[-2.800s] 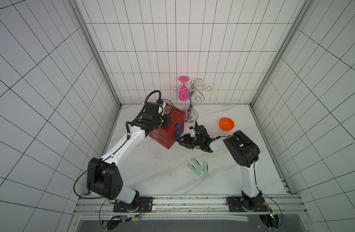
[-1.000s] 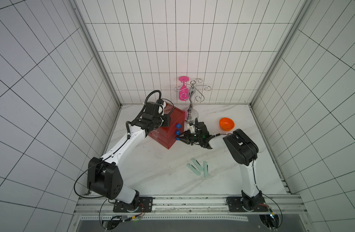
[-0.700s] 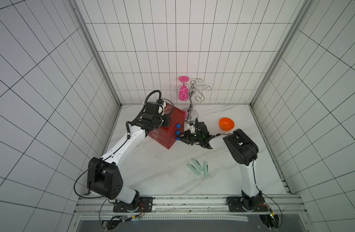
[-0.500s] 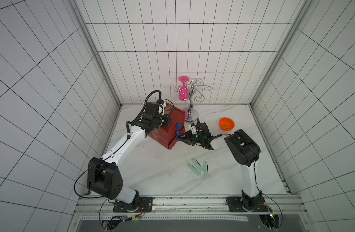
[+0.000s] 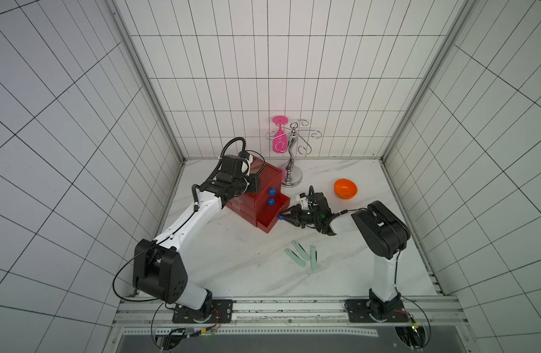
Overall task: Place the fruit knives into the drawer by color
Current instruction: Open the drawer in the storage box.
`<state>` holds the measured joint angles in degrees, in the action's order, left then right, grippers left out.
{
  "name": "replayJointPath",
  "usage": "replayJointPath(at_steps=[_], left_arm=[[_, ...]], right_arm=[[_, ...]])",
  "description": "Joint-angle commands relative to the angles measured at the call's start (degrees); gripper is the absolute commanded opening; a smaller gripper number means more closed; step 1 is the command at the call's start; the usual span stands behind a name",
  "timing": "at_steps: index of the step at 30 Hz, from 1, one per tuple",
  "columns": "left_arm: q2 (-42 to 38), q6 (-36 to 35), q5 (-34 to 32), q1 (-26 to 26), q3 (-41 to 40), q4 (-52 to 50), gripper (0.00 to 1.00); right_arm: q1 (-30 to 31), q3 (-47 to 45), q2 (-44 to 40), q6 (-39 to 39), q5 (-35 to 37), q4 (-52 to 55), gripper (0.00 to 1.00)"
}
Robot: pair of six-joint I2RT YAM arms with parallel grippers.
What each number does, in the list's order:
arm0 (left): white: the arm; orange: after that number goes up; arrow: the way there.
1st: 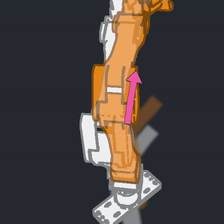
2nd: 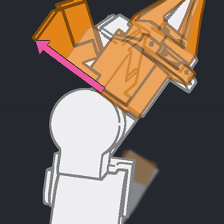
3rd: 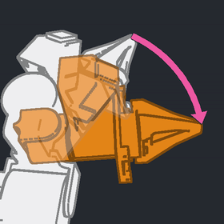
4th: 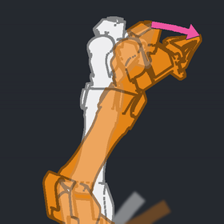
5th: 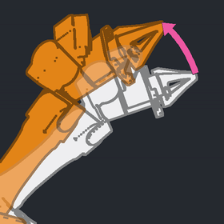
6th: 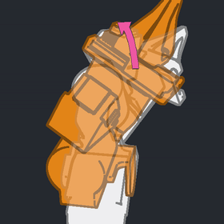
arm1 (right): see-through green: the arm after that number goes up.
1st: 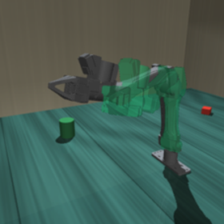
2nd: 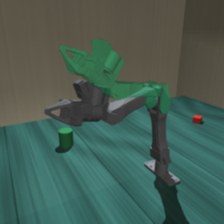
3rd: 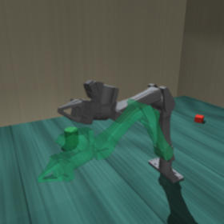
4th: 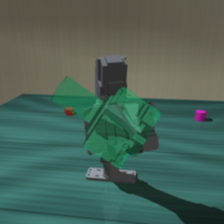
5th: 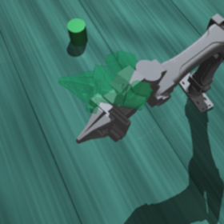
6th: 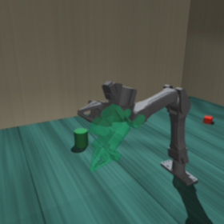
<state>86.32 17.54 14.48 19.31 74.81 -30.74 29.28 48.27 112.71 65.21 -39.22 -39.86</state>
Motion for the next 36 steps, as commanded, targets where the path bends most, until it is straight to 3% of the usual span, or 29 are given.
replayJointPath(at_steps=[1, 10, 18, 28, 36], left_arm=[[4.38, -0.06, -3.26, -0.24, -3.44, -12.58, 0.00], [4.38, -0.04, -3.23, -0.24, -3.43, -12.58, 0.00], [4.11, -0.05, -3.54, -0.24, -3.41, -12.56, 0.00], [4.27, 0.21, -3.85, -0.06, -3.38, -12.54, 0.00], [4.11, -0.14, -5.67, 1.06, -2.65, -13.11, 0.00]], right_arm=[[-1.06, -4.46, -2.31, -1.40, 2.13, 1.97, 0.19], [-2.48, -8.08, -5.88, -3.26, 2.57, 5.26, 0.19], [-2.79, -8.65, -8.76, -4.90, 2.20, 8.96, 0.36], [-2.77, -7.67, -20.93, -14.08, 4.73, 29.67, 0.41], [-2.81, -5.34, -35.94, -24.26, 14.85, 55.50, 0.43]])
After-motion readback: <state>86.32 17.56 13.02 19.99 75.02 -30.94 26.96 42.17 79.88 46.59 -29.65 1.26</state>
